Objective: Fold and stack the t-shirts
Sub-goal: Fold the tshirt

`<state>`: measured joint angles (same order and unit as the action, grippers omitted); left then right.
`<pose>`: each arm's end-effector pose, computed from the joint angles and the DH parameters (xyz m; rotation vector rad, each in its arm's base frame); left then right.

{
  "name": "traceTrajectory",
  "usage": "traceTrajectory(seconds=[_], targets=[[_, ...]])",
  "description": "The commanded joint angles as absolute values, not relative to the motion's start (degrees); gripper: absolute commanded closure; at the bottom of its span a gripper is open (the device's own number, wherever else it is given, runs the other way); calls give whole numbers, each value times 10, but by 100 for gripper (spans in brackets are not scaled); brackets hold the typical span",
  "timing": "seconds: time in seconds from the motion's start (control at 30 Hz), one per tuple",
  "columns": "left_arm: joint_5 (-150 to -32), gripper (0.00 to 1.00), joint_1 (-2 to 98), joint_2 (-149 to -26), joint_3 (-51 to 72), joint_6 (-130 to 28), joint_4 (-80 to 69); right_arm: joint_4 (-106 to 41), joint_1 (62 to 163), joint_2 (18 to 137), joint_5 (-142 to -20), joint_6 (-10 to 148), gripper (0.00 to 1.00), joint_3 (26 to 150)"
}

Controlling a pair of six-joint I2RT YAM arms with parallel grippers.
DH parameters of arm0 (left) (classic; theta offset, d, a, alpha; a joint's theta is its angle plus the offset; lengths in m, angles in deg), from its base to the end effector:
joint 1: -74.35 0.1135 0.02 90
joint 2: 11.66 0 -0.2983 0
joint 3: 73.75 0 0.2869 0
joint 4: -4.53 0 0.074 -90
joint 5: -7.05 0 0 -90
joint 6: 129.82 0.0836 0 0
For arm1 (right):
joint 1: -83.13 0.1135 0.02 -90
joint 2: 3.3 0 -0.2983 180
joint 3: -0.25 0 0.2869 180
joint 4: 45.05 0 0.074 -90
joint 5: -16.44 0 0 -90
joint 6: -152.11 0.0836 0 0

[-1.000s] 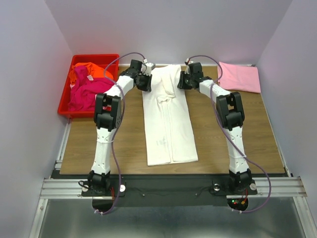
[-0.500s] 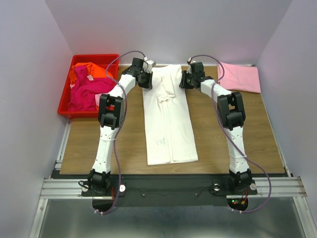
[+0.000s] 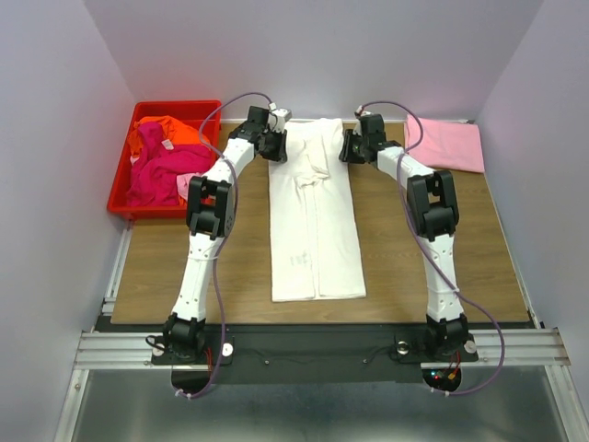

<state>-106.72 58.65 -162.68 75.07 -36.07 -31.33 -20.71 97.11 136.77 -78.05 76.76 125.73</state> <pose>0.6514 -0.2181 0.1542 0.5989 2.1481 -0.5768 0.6280 0.1631 0.1338 -0.0293 2.2720 0.3546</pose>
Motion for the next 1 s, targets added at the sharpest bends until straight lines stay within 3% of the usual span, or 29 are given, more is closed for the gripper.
traceTrajectory(seconds=[0.0,0.13,0.17,0.43,0.53,0.57,0.6,0.63,0.67,0.87,0.97], targets=[[-1070,77,587,-1644,773,-358,-299,-161,933,1389,-733,748,62,1248],[-1071,69,588,-1625,772,-340,-271,-156,932,1398,-798,729,57,1290],[-1071,68,588,-1612,771,-334,-268,-154,932,1397,-808,724,52,1296],[-1053,40,588,-1480,714,-280,-220,-148,932,1270,-876,679,32,1266],[-1051,37,590,-1369,657,-252,-207,-142,933,1186,-901,642,0,1232],[-1048,36,590,-1341,634,-245,-201,-138,933,1163,-907,632,0,1223],[-1057,13,593,-1311,610,-234,-185,-129,934,1141,-911,604,0,1204],[-1059,12,593,-1281,551,-229,-173,-126,933,1119,-918,590,0,1194],[-1060,2,595,-1220,521,-225,-160,-123,933,1072,-918,570,0,1183],[-1051,1,598,-1025,305,-215,-54,-95,934,924,-918,485,0,1075],[-1088,1,598,-972,263,-148,-142,-33,934,838,-982,394,0,1022]])
